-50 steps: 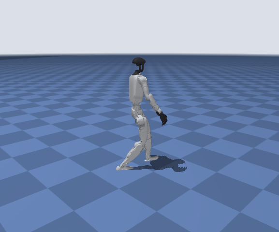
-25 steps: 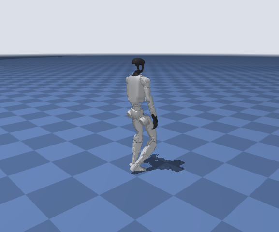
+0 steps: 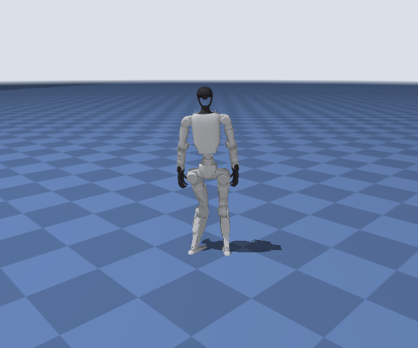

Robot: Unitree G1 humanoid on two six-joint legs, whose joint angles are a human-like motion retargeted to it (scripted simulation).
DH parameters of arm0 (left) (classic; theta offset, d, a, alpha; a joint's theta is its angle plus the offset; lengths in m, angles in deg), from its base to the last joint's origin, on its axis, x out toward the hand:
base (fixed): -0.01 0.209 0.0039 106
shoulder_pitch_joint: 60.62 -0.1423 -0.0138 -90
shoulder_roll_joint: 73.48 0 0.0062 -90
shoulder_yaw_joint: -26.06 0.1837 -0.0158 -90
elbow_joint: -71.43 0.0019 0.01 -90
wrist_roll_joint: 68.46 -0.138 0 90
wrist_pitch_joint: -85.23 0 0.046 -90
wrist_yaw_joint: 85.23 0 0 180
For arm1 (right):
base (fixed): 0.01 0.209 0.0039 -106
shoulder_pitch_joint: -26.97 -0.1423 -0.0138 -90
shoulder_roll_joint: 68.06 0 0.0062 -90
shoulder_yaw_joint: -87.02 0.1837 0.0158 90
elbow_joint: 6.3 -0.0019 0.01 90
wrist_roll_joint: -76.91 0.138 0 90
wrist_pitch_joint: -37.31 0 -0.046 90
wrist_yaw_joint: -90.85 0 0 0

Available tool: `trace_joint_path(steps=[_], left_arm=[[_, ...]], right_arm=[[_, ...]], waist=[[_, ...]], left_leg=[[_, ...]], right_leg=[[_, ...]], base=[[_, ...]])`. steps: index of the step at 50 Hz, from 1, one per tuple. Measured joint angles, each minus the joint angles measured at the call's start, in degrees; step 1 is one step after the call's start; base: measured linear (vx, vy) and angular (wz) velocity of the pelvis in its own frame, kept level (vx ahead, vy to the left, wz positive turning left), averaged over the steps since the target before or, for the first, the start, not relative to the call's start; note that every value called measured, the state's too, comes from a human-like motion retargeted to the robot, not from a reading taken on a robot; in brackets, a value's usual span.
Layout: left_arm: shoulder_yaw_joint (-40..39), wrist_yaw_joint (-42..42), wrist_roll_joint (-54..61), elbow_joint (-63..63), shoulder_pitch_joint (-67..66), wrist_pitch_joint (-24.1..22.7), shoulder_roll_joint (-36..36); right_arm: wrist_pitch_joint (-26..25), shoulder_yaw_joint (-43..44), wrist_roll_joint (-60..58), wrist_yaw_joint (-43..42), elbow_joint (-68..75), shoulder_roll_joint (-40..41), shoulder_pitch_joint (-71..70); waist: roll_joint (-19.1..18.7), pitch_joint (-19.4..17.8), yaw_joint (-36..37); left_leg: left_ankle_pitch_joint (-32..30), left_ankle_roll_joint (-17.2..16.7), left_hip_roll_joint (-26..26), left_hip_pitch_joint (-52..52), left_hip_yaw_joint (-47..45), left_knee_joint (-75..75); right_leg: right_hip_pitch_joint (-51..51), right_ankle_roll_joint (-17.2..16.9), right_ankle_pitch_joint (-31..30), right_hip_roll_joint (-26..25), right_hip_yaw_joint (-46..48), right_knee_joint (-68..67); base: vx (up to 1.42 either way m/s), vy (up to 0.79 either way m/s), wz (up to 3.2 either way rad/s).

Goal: Walk

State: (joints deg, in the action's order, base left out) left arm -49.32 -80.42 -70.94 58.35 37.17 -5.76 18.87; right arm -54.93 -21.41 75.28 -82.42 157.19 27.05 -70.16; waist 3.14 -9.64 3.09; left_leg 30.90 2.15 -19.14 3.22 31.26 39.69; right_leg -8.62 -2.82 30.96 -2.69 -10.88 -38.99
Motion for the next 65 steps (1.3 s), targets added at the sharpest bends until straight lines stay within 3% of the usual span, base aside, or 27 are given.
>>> trace_joint_path(steps=[10, 18, 28, 30, 45, 51, 58, 65], left_arm=[[0.23, 1.32, -0.48, -0.25, -0.1, 0.87, 2.62], [0.64, 2.42, 0.03, -1.17, 0.35, 1.12, 4.01], [0.77, 3.07, 0.33, -2.59, 1.17, 1.27, 5.16], [0.63, 3.34, 0.3, -2.52, 0.87, 1.37, 5.26], [0.26, 2.7, 0.31, -1.79, -0.35, 1.49, 4.08], [0.18, 2.85, -0.09, -1.5, -0.14, 1.87, 3.95], [0.48, 3.36, -0.85, -1.97, 0.07, 2.32, 4.35], [0.92, 3.82, -1.61, -2.62, 0.09, 2.58, 3.99]], right_arm=[[-0.1, 3.7, 4.1, -1.53, 0.34, -2.44, -2.62], [0.13, 5.28, 5.74, -1.72, 0.73, -2.41, -1.47], [0.71, 5.72, 6.58, -1.44, 1.53, -2.81, -0.03], [0.82, 5.62, 6.52, -1.04, 1.85, -2.95, -0.33], [0.99, 2.92, 5.42, -0.13, 1.12, -2.43, 0.96], [0.84, 2.0, 5.19, -0.06, 0.74, -3.05, 0.94], [0.68, 1.51, 5.36, -0.09, 0.15, -3.54, 1.58], [0.53, 1.29, 5.29, 0.16, -0.4, -3.32, 2.76]], waist=[[-6.75, -0.21, -3.52], [-8.7, 0.67, -6.57], [-8.55, 1.15, -6.98], [-7.15, 2.34, -7.1], [-4.93, 1.66, -6.65], [-3.25, 1.79, -7.65], [-1.05, 2.13, -9.53], [-0.02, 2.86, -9.65]], left_leg=[[8.82, 2.72, 19.83, 8.88, -28.17, 12.49], [9.47, 2.14, 24.46, 5.04, -37.3, 6.44], [6.92, 1.23, 21.58, 0.82, -34.88, -4.17], [3.15, 1.55, 18.77, -1.37, -34.19, -12.23], [-2.5, 1.73, 12.61, -2.87, -30.14, -20.01], [-5.85, 2.21, 9.45, -3.68, -28.41, -24.74], [-9.58, 2.79, 5.53, -4.49, -25.27, -29.01], [-11.39, 3.03, 3.98, -4.95, -23.62, -31.37]], right_leg=[[6.02, 1.0, -3.4, -2.19, 16.17, 11.38], [8.53, 1.76, -3.82, -1.42, 24.52, 14.28], [9.52, 2.61, -3.15, 1.22, 29.29, 13.66], [8.62, 2.71, -3.18, 3.21, 29.5, 14.17], [2.21, 3.32, -1.6, 10.69, 28.69, 1.05], [-2.21, 2.67, -0.97, 13.19, 24.95, -4.74], [-7.49, -0.1, 3.44, 11.91, 13.73, -8.84], [-8.64, -0.59, 4.0, 12.39, 9.84, -10.85]], base=[[-0.03, -0.11, 1.47], [-0.06, -0.08, 1.11], [-0.06, -0.01, 0.66], [-0.02, 0.04, 0.5], [-0.05, 0.08, 0.36], [-0.03, 0.07, 0.36], [-0.02, 0.04, 0.49], [0.0, -0.01, 0.25]])
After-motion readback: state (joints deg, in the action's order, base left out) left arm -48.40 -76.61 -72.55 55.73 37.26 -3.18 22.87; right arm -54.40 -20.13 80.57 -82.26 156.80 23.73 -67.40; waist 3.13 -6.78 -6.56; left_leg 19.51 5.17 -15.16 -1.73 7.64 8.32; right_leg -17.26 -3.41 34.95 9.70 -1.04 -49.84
